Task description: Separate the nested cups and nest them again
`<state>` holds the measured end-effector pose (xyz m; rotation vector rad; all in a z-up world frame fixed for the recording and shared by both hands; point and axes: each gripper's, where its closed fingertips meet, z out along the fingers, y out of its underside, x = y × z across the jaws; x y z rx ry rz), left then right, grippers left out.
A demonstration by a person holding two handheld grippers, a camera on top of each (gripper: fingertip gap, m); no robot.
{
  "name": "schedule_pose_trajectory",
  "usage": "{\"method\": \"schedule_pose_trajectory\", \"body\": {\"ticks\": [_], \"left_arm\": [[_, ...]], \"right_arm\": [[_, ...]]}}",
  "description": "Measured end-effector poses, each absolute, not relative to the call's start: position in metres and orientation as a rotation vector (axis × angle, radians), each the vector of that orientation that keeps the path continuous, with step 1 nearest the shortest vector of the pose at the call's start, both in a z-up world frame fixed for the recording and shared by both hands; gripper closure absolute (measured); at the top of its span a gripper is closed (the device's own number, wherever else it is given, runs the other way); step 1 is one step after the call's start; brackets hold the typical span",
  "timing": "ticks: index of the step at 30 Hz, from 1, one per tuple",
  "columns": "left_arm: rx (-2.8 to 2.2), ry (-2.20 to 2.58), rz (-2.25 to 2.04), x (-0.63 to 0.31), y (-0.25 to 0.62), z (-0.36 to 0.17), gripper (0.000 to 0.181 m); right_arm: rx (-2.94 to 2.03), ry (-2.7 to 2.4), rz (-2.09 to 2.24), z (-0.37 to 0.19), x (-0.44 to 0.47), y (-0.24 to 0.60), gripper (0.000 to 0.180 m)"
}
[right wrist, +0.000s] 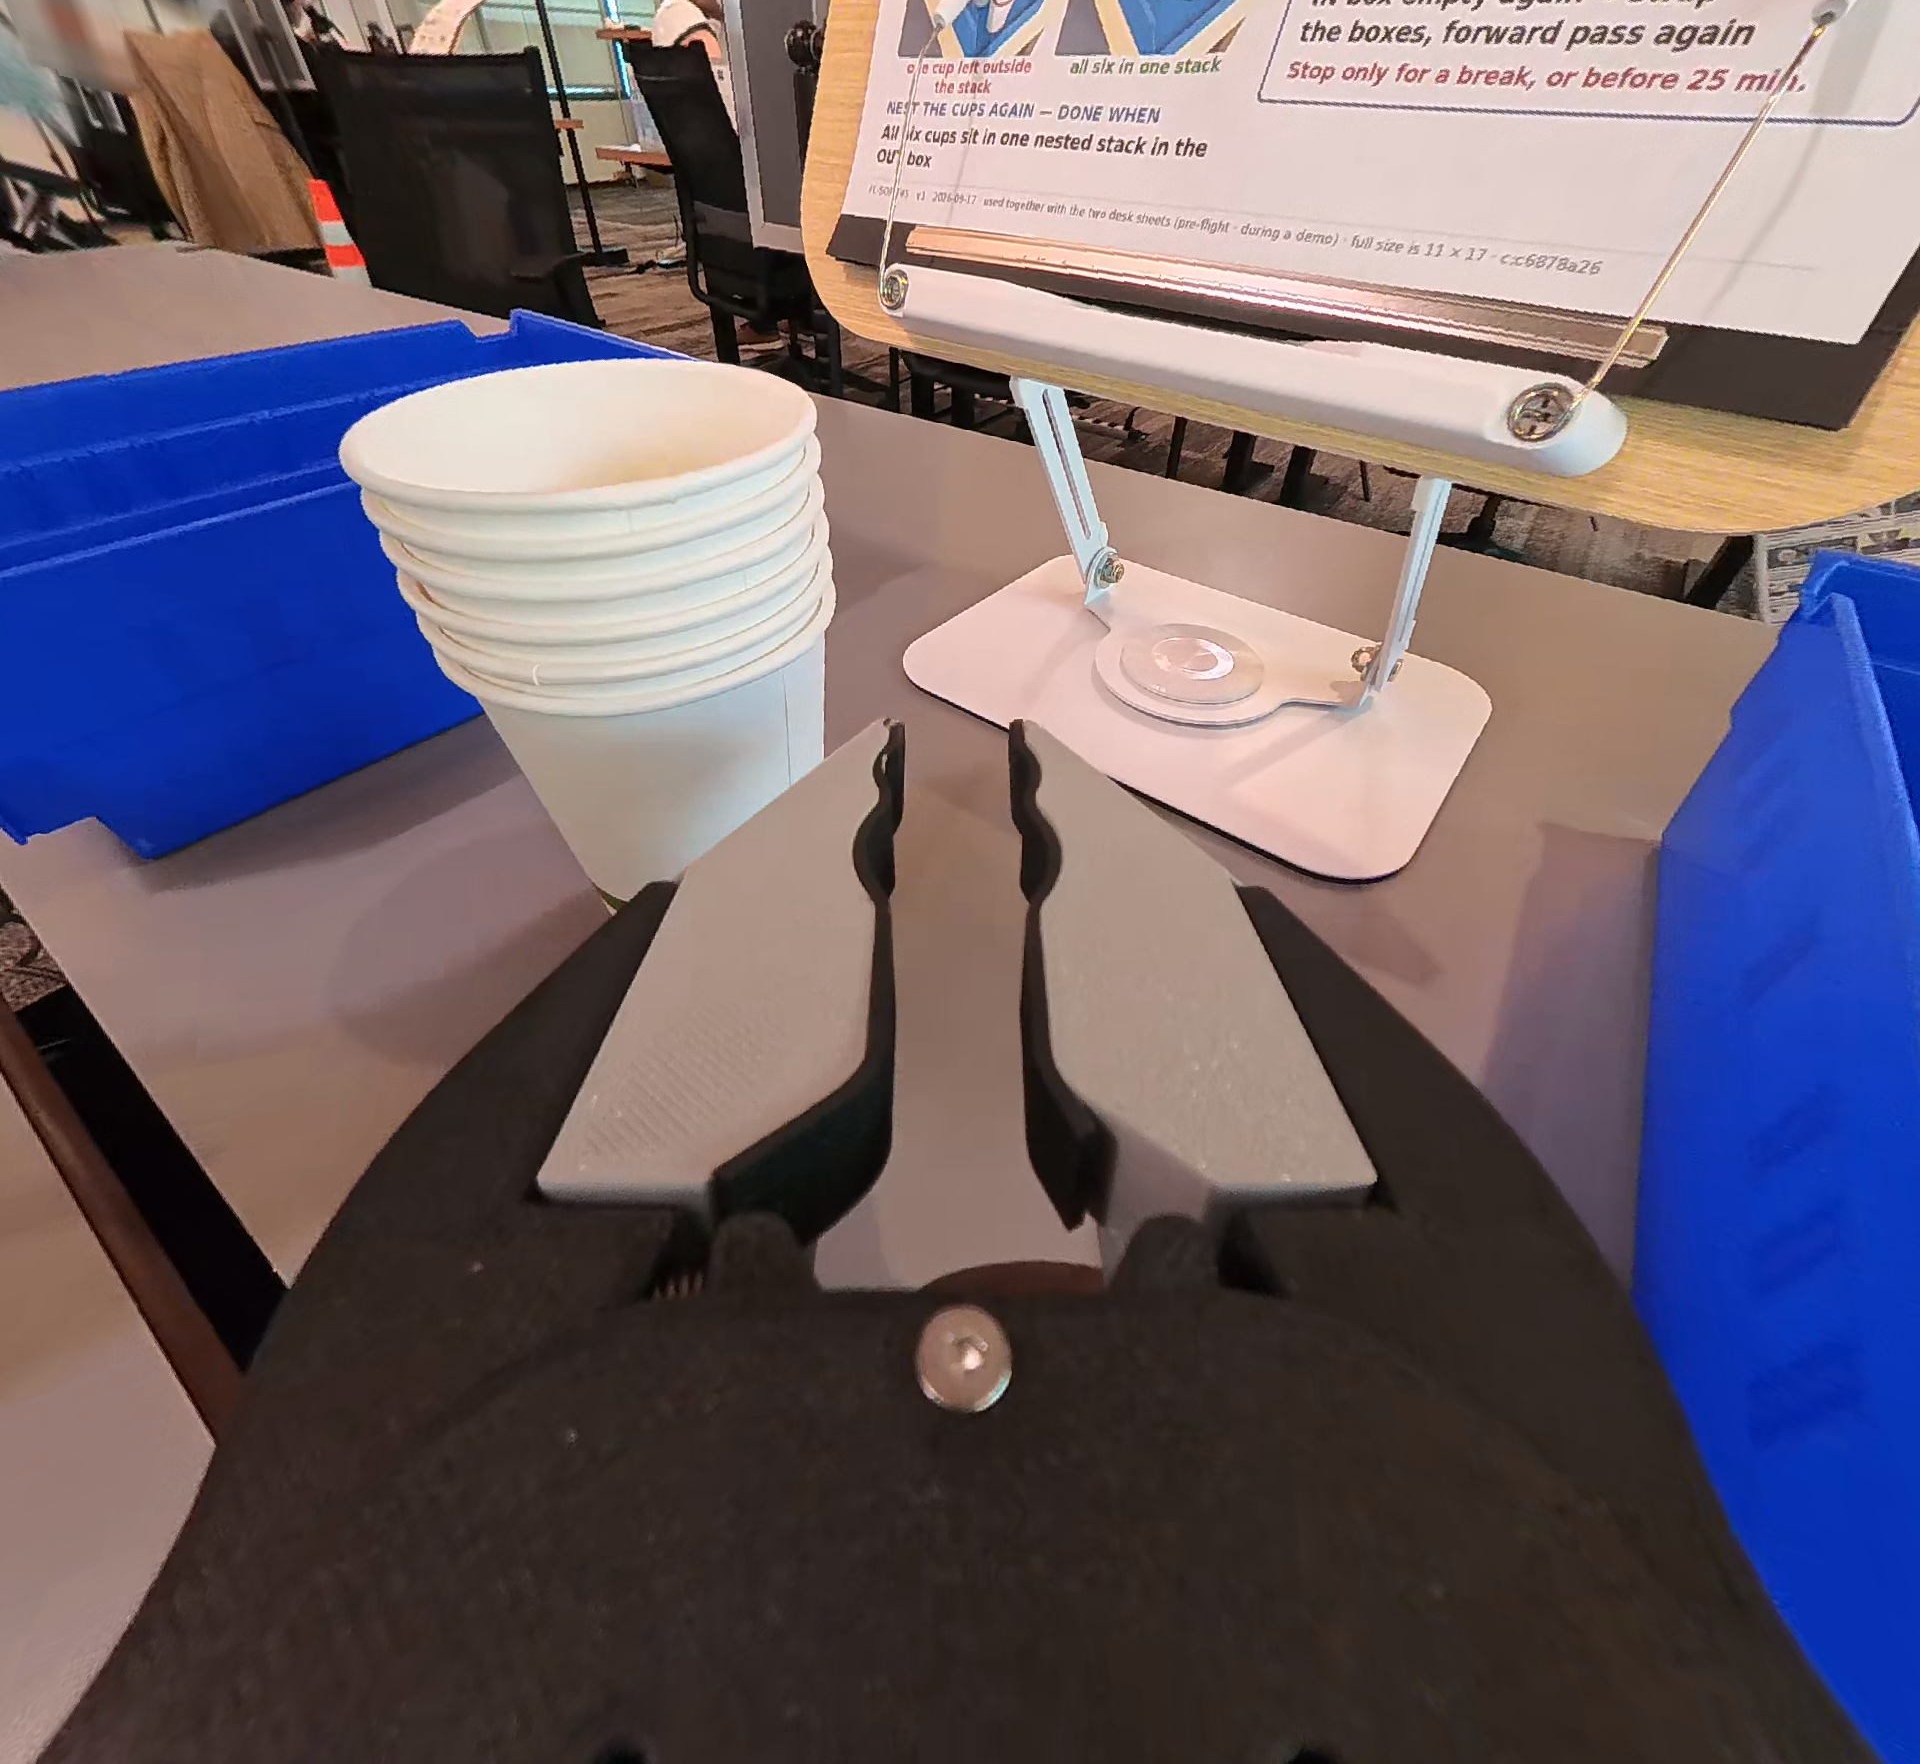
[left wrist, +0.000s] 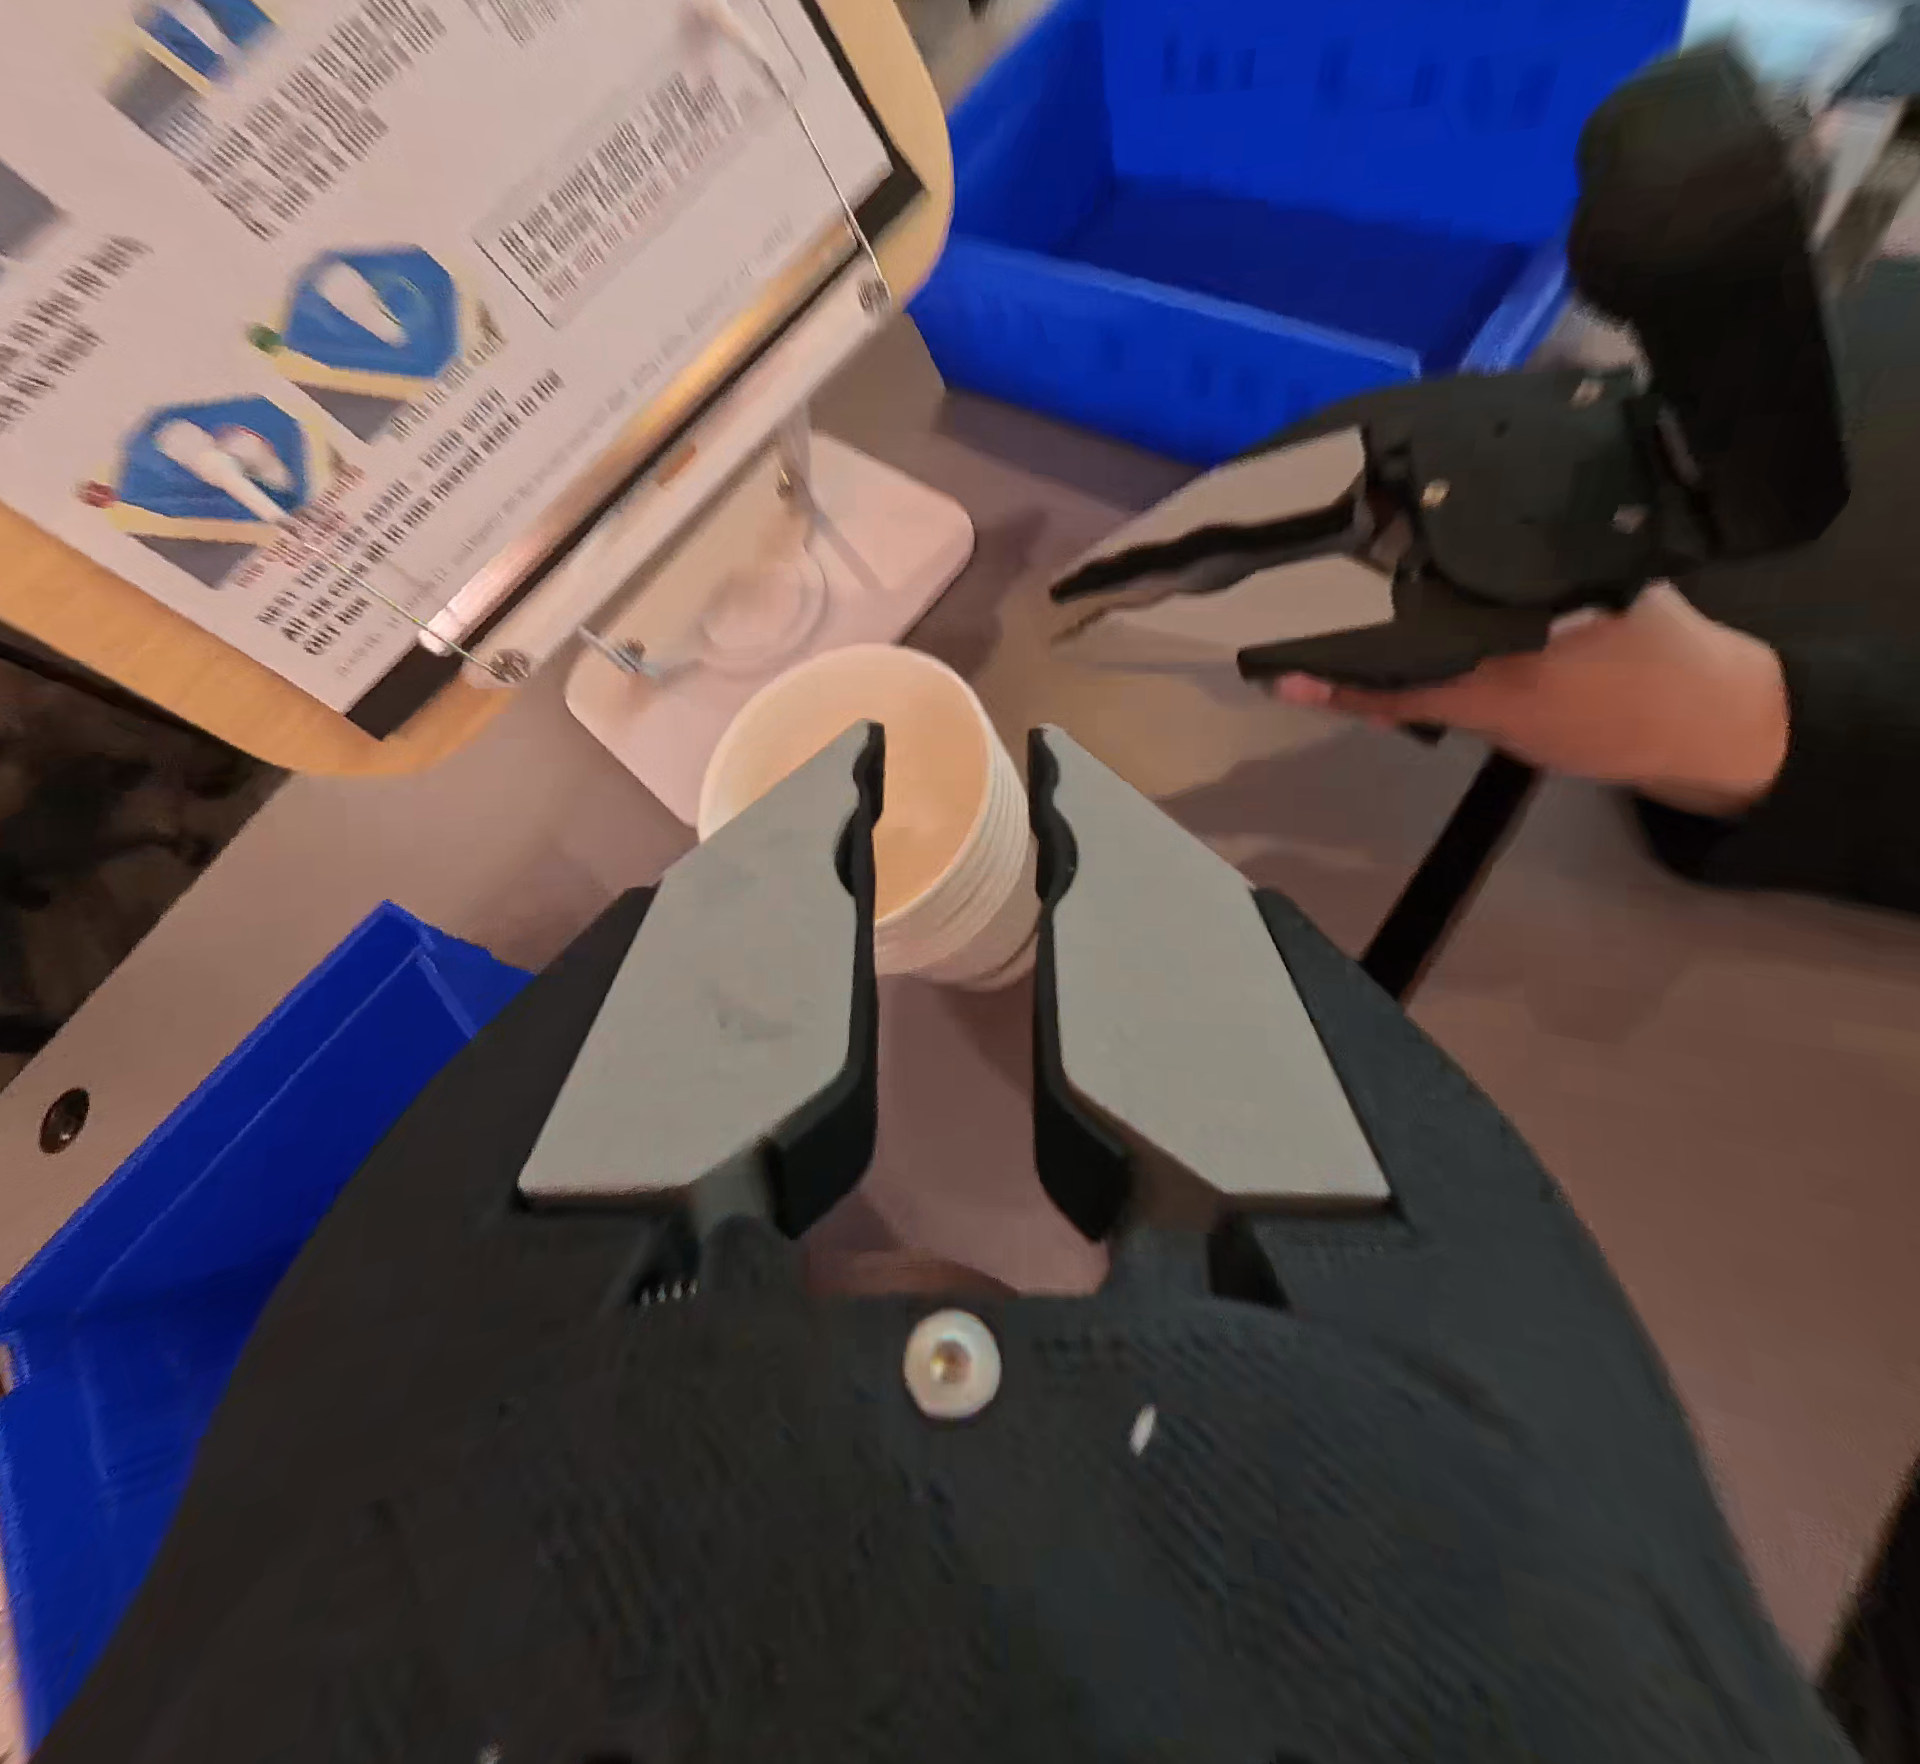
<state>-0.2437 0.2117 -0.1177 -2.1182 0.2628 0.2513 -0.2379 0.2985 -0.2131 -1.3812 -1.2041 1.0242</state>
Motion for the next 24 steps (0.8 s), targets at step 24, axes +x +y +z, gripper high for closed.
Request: {"method": "schedule_pose_trajectory", "body": {"ticks": [24], "left_arm": [[-1.602,-0.222,0.510,-0.304,0.163,-0.182,0.179]], "right_arm": [[-1.318,-1.179,0.954,-0.211,-0.240,0.302,0.163]]}}
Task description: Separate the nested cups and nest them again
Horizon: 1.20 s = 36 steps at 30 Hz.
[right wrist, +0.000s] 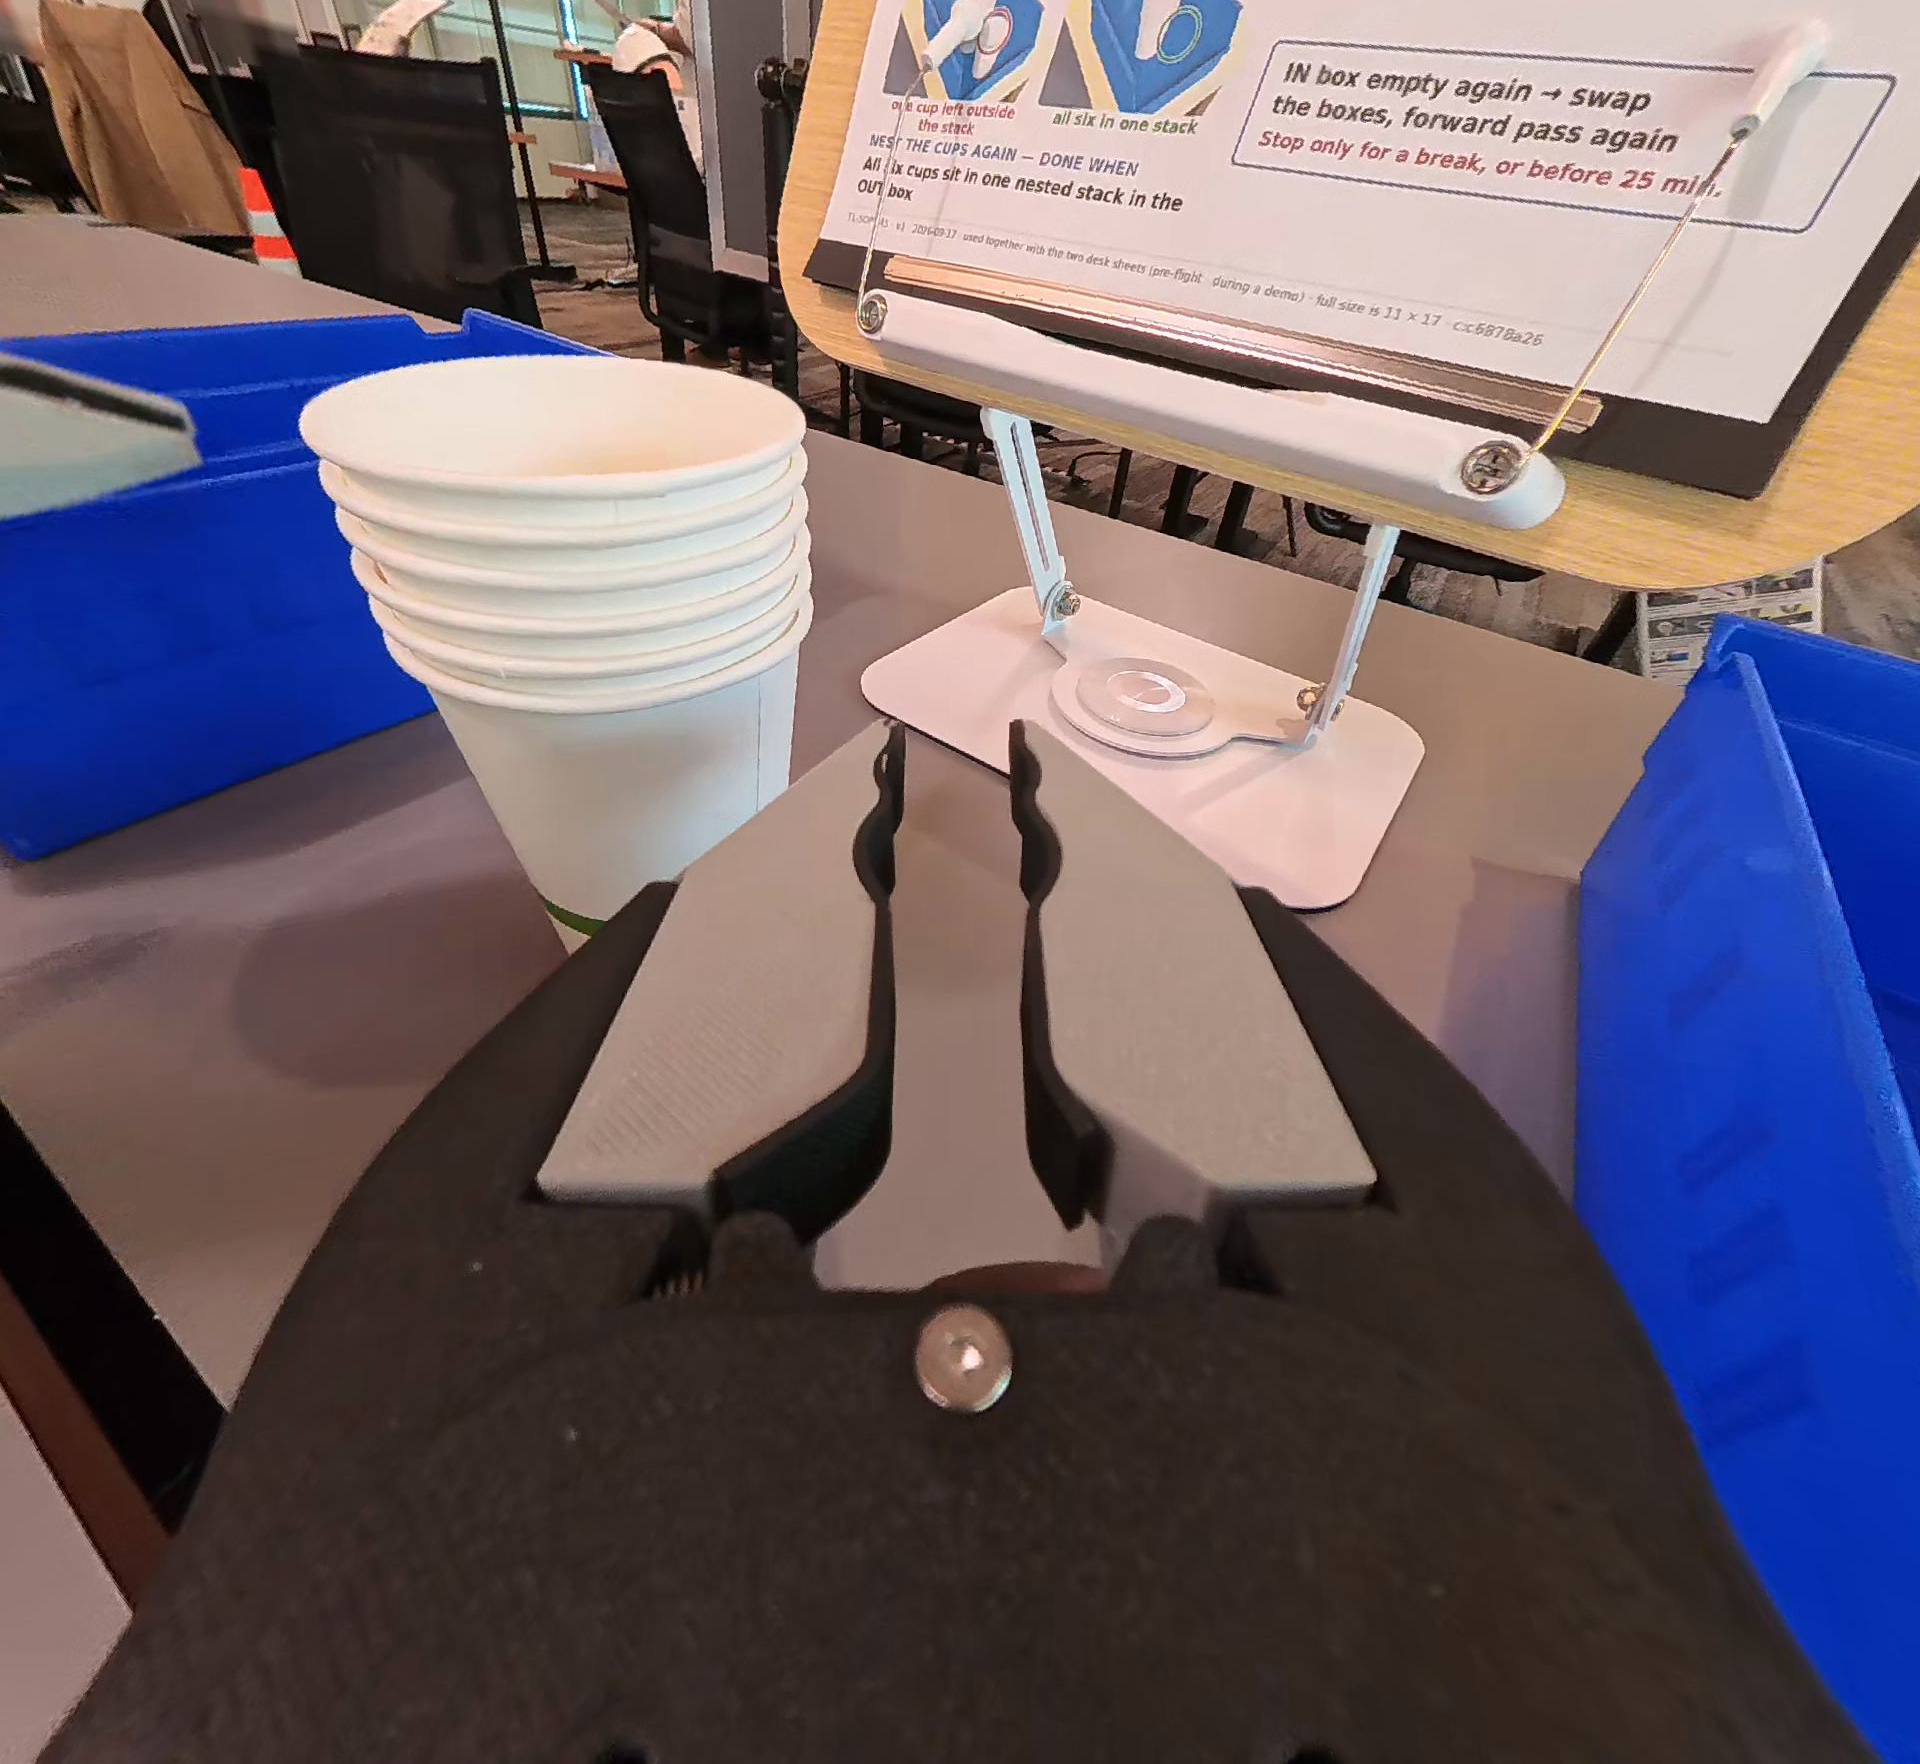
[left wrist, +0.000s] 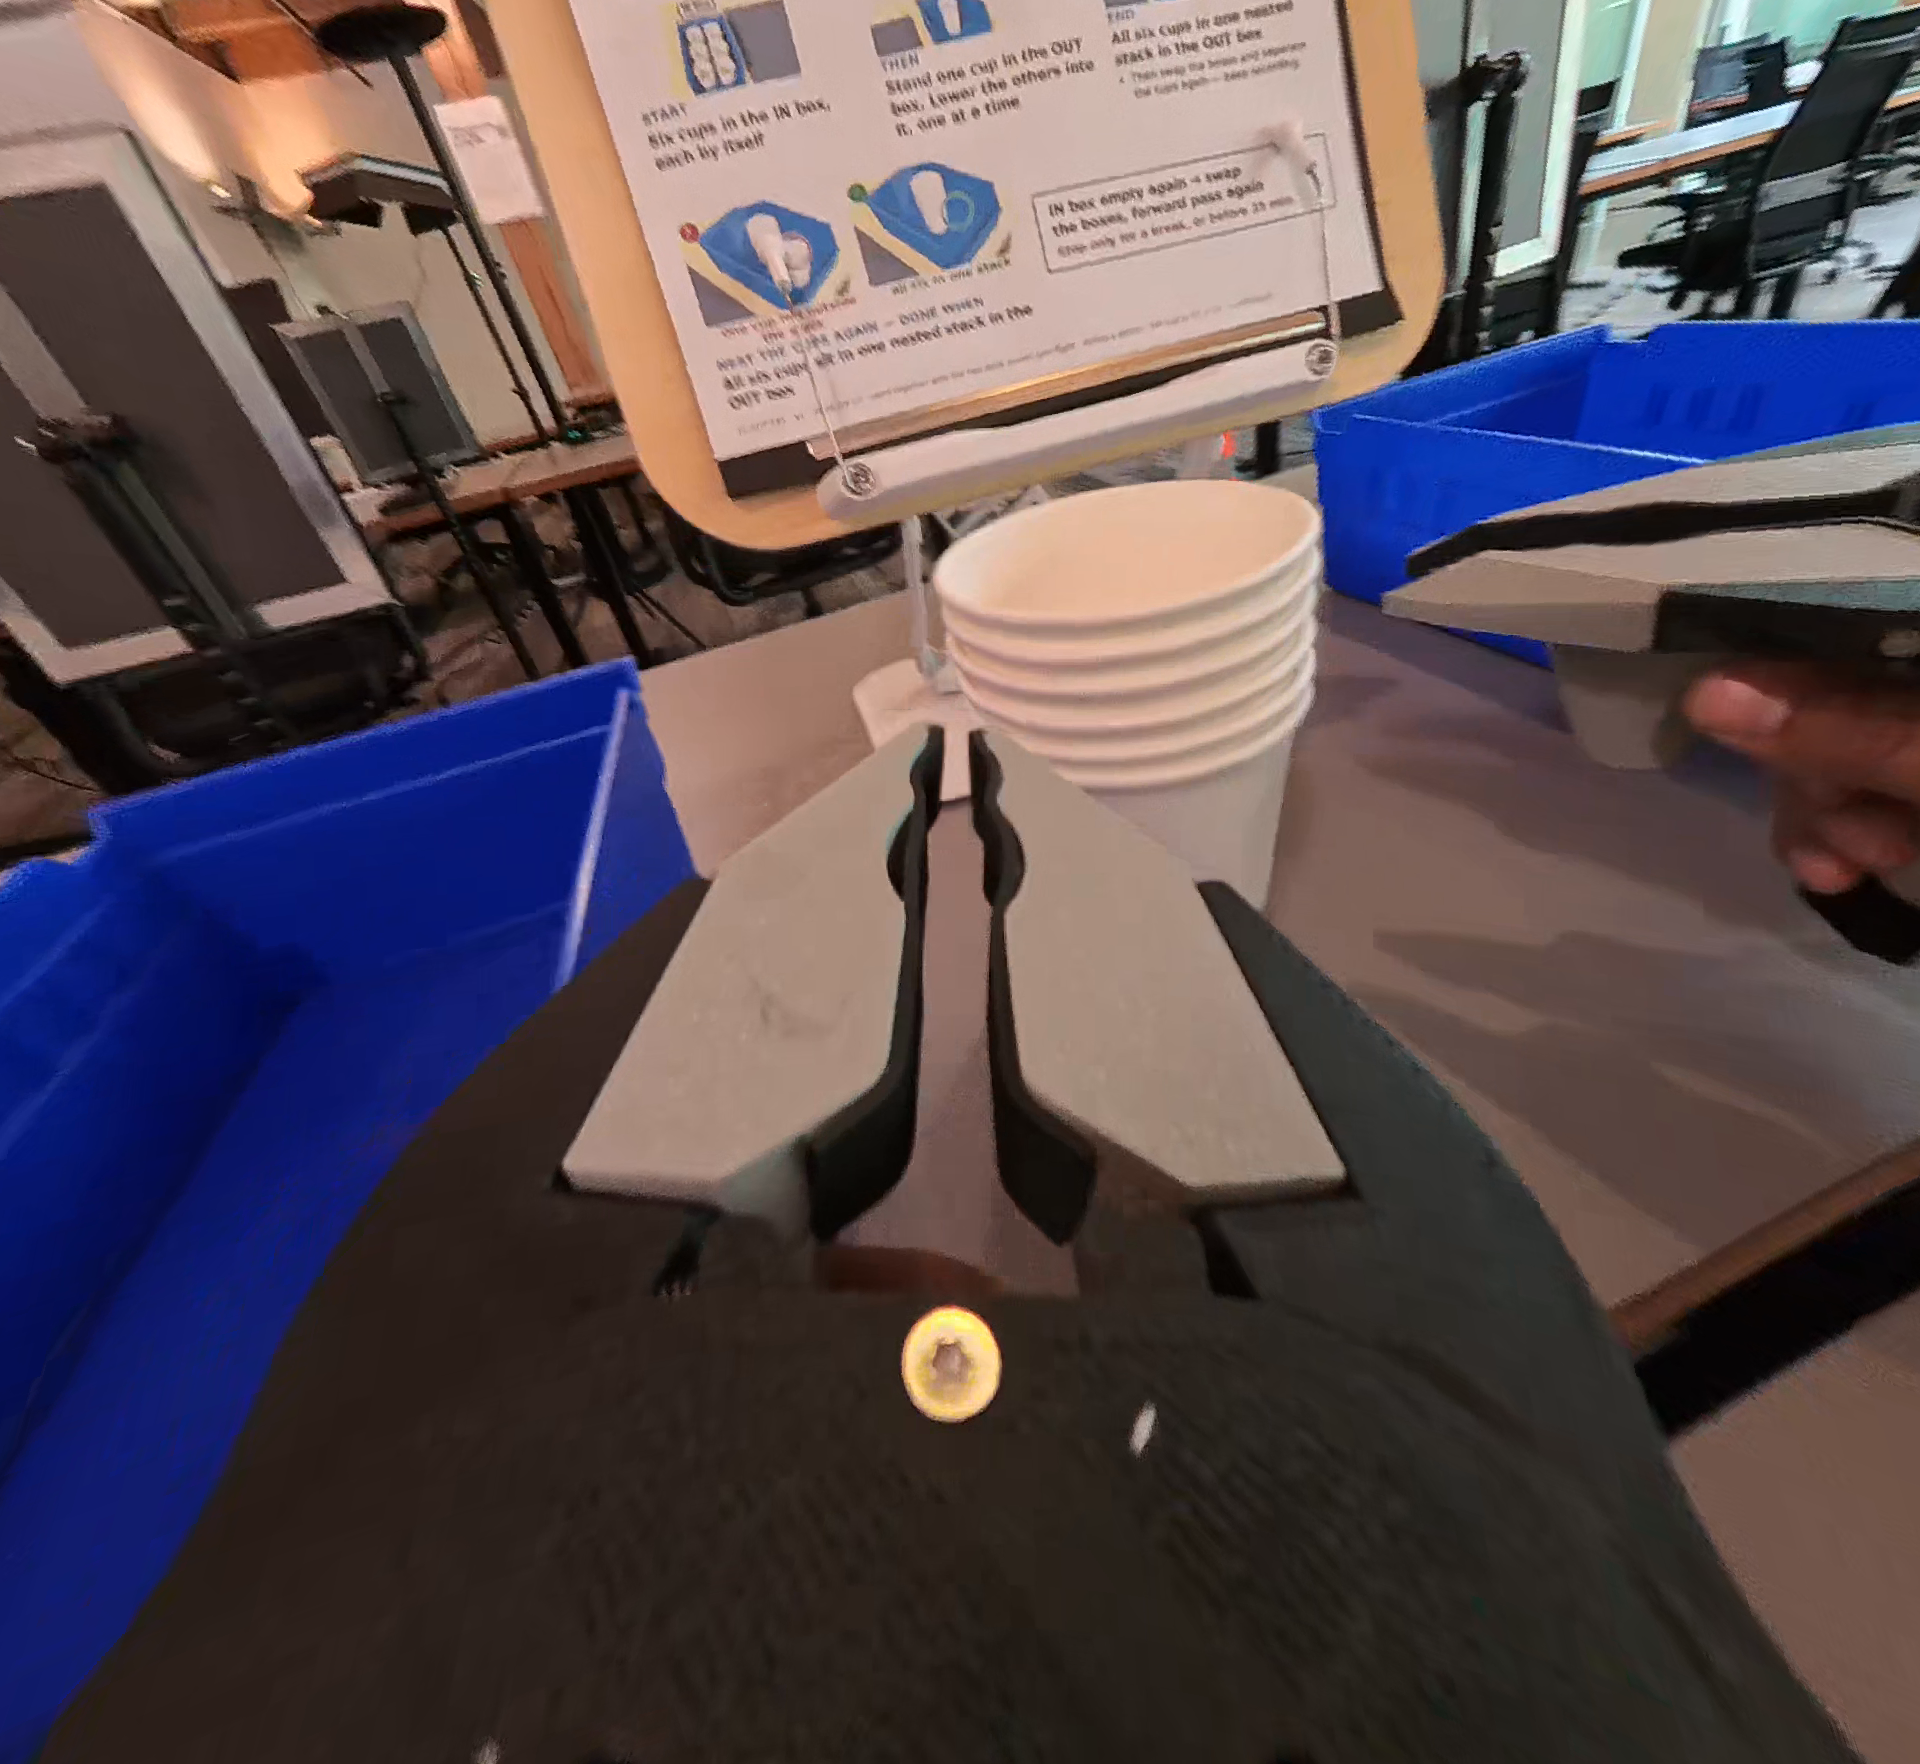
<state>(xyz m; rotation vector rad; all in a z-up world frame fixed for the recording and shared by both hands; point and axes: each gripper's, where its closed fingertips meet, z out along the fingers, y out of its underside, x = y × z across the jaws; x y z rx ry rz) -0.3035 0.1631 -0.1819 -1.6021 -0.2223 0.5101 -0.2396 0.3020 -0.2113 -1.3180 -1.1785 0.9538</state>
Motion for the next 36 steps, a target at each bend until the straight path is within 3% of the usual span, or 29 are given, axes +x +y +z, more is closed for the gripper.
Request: {"method": "schedule_pose_trajectory", "body": {"ticks": [17,31,36], "left_arm": [[-1.625,0.117,0.122,-0.293,0.165,-0.191,0.181],[-1.571,-0.106,0.065,-0.299,0.155,-0.195,0.157],[-1.580,-0.156,0.024,-0.304,0.157,-0.202,0.157]], "right_arm": [[-1.310,-1.177,0.956,-0.209,-0.237,0.302,0.163],[-1.310,-1.200,0.942,-0.213,-0.240,0.300,0.163],[-1.327,-1.208,0.937,-0.218,-0.241,0.302,0.163]]}}
